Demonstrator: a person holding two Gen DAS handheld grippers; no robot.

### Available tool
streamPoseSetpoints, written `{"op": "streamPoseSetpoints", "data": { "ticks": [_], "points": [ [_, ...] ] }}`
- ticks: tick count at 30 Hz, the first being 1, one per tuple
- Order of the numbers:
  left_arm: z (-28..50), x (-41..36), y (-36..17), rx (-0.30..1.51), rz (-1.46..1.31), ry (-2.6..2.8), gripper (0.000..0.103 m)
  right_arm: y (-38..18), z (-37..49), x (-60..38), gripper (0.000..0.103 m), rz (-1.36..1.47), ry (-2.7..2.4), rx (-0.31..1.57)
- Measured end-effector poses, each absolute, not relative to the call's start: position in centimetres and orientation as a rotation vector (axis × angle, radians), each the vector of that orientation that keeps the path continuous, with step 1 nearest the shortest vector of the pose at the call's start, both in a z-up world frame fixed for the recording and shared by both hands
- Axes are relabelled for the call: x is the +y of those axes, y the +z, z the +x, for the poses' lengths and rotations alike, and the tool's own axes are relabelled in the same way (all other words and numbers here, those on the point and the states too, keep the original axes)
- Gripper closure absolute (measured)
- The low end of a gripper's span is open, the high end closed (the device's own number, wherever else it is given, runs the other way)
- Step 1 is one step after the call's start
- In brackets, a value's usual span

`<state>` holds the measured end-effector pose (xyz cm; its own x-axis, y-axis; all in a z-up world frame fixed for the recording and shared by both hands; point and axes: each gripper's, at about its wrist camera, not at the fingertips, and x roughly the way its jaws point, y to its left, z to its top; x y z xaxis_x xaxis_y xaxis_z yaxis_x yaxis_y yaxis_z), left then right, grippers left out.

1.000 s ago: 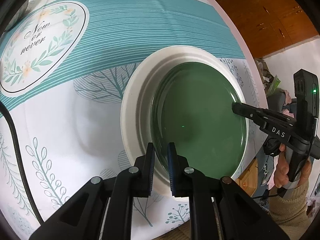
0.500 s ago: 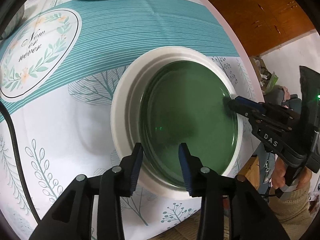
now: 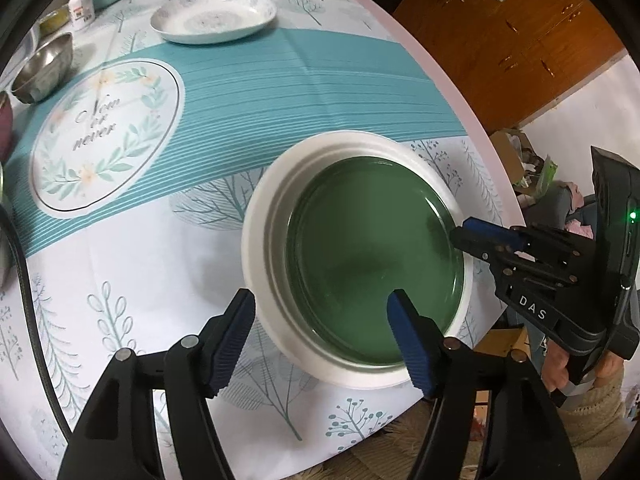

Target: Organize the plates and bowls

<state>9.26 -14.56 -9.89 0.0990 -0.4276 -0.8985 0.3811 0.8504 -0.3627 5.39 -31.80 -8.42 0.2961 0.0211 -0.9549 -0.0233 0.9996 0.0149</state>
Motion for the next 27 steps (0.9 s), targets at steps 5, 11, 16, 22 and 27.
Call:
{"op": "streamPoseSetpoints", "data": {
  "ticks": [5, 11, 16, 22, 27],
  "points": [
    [8.7, -13.4, -8.5, 1.305, -0.036, -0.598, 0.033, -7.5, 5.0, -30.9, 0.085, 0.006, 0.058, 1.260],
    [8.8, -12.5, -5.2, 1.216, -0.001, -0.575, 0.027, -5.5, 4.9, -30.1, 0.085, 0.013, 0.094, 1.224],
    [10.0, -10.8, -1.8, 1.140, -0.009, -0.542, 0.026, -2.7, 5.7, -29.4, 0.085, 0.010, 0.128, 1.172],
    [12.6, -8.6, 3.3, 1.043, -0.002, -0.471, 0.025, 2.4, 7.8, -29.1, 0.061, 0.012, 0.150, 1.056],
    [15.2, -7.4, 8.1, 0.959, 0.016, -0.430, 0.018, 7.2, 10.4, -29.2, 0.050, -0.002, 0.138, 0.941]
  ]
}}
